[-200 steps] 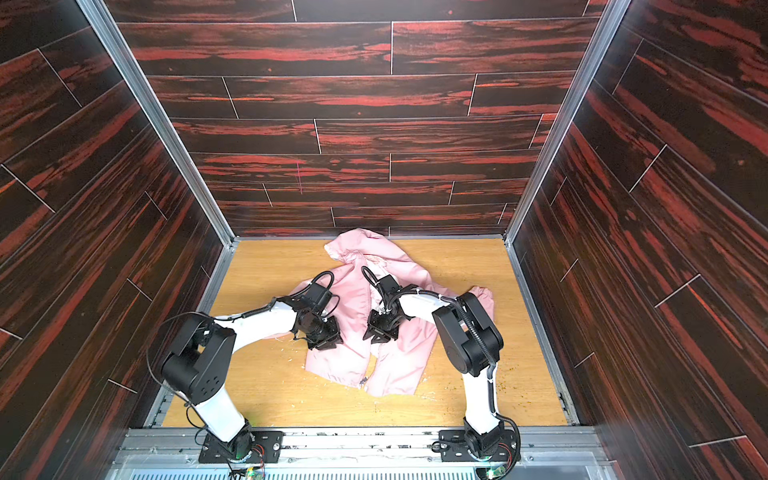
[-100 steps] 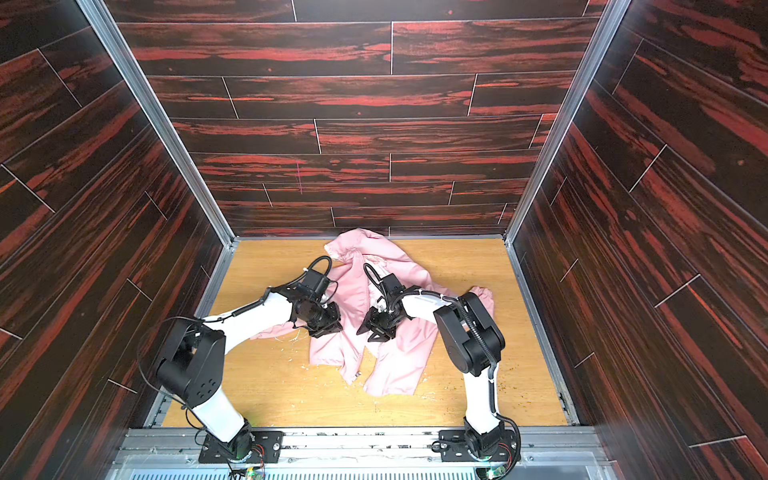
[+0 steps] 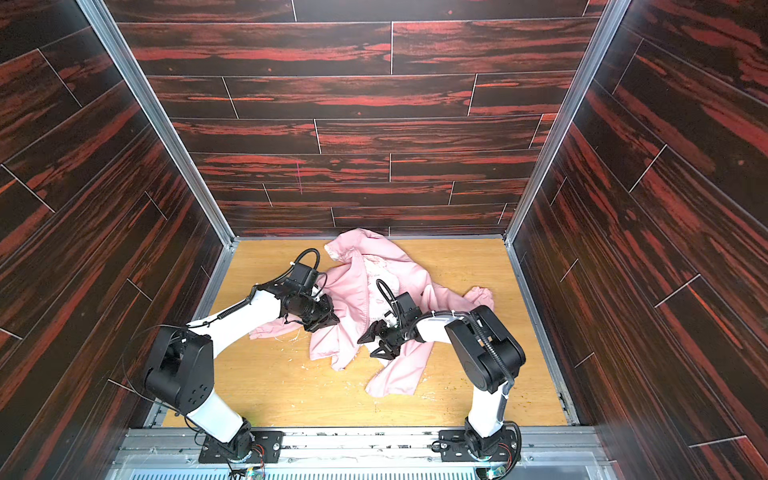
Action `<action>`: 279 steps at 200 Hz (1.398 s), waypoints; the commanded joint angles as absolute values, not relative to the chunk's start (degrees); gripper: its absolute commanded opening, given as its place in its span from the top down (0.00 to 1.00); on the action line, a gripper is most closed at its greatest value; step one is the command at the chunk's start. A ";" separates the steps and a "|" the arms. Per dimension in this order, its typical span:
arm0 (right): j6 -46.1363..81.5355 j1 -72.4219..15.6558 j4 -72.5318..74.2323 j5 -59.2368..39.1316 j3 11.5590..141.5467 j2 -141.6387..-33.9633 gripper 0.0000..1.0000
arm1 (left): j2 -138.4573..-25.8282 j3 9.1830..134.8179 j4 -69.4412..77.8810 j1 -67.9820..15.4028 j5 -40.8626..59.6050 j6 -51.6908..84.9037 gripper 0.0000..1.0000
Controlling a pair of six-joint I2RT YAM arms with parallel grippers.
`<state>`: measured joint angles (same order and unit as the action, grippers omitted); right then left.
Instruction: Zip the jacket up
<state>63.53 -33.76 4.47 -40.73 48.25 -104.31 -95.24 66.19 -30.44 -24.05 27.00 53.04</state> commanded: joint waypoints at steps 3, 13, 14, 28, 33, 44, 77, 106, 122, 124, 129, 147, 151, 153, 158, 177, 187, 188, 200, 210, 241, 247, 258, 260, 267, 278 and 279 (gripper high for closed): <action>68.42 -35.64 14.40 -40.37 46.88 -101.16 0.34 | -95.34 69.10 -31.11 -23.99 29.42 53.53 1.00; 69.47 -36.61 16.63 -39.98 46.37 -101.45 0.36 | -95.62 69.73 -31.37 -23.99 30.09 53.43 1.00; 69.59 -36.67 16.80 -39.94 46.34 -101.48 0.36 | -95.67 69.76 -31.42 -23.99 30.12 53.43 1.00; 70.78 -37.82 18.86 -39.53 46.10 -102.30 0.37 | -95.96 70.53 -31.68 -23.99 31.00 53.44 1.00; 71.00 -38.24 19.38 -39.27 46.19 -102.60 0.38 | -95.99 70.79 -31.79 -23.97 31.30 53.37 1.00; 71.34 -38.97 20.18 -38.58 46.15 -103.04 0.39 | -96.31 71.47 -32.39 -23.99 31.89 53.10 1.00; 72.85 -39.56 24.45 -36.88 44.16 -102.03 0.43 | -97.02 73.11 -35.35 -23.99 33.18 51.80 1.00; 73.09 -39.68 26.54 -35.25 42.59 -98.79 0.51 | -97.47 73.91 -36.32 -23.87 33.68 50.99 1.00; 72.73 -39.80 26.72 -34.55 42.36 -96.84 0.60 | -97.70 74.09 -36.41 -23.84 33.86 50.89 1.00; 72.74 -39.75 26.72 -34.54 42.36 -96.54 0.61 | -97.66 74.09 -36.41 -23.71 33.89 50.89 1.00; 72.70 -39.76 26.44 -34.39 42.43 -95.99 0.64 | -97.66 74.18 -36.39 -23.68 33.82 50.81 1.00; 71.49 -39.71 23.55 -34.02 44.04 -94.00 0.76 | -97.32 74.03 -36.55 -23.25 33.84 50.64 1.00; 71.00 -39.71 22.19 -34.01 44.80 -93.54 0.79 | -97.20 73.94 -36.57 -23.11 33.79 50.63 1.00; 70.62 -39.72 21.46 -34.01 45.15 -93.41 0.81 | -97.12 73.92 -36.59 -23.05 33.74 50.63 1.00; 69.71 -39.67 19.42 -34.05 46.31 -93.11 0.84 | -96.87 73.76 -36.59 -22.80 33.73 50.57 1.00; 65.83 -39.70 10.44 -33.63 52.17 -92.08 0.96 | -95.31 72.76 -36.50 -21.60 33.51 50.21 1.00; 63.84 -39.64 4.43 -32.89 55.56 -91.93 1.00 | -93.88 71.67 -36.35 -20.79 33.24 50.19 1.00; 63.40 -39.64 3.55 -32.74 56.08 -91.96 1.00 | -93.65 71.56 -36.33 -20.63 33.23 50.14 0.99; 61.39 -39.69 -2.79 -32.17 59.94 -92.39 1.00 | -91.26 69.62 -35.71 -19.17 32.73 50.54 0.84; 59.59 -39.68 -8.43 -31.44 63.52 -93.23 1.00 | -88.28 67.53 -34.71 -17.97 32.49 51.25 0.66; 55.75 -39.64 -22.77 -29.08 72.35 -95.75 1.00 | -78.24 60.93 -31.19 -14.73 32.26 53.84 0.38; 55.04 -39.68 -24.80 -28.37 73.75 -95.92 1.00 | -76.29 59.73 -30.36 -14.56 32.50 54.32 0.36; 53.52 -39.72 -28.68 -26.54 76.61 -96.28 1.00 | -72.67 57.33 -29.12 -14.57 32.62 55.31 0.34; 53.39 -39.72 -29.02 -26.45 76.89 -96.39 1.00 | -72.16 56.81 -28.81 -14.54 32.65 55.62 0.33; 52.08 -39.75 -31.19 -24.92 78.67 -96.78 1.00 | -69.48 54.75 -27.04 -14.59 32.77 57.13 0.33; 50.89 -39.65 -33.93 -23.34 80.68 -97.56 1.00 | -65.12 50.35 -23.38 -14.52 32.43 60.96 0.32; 50.89 -39.65 -33.93 -23.34 80.68 -97.56 1.00 | -64.68 49.96 -23.03 -14.55 32.38 61.42 0.32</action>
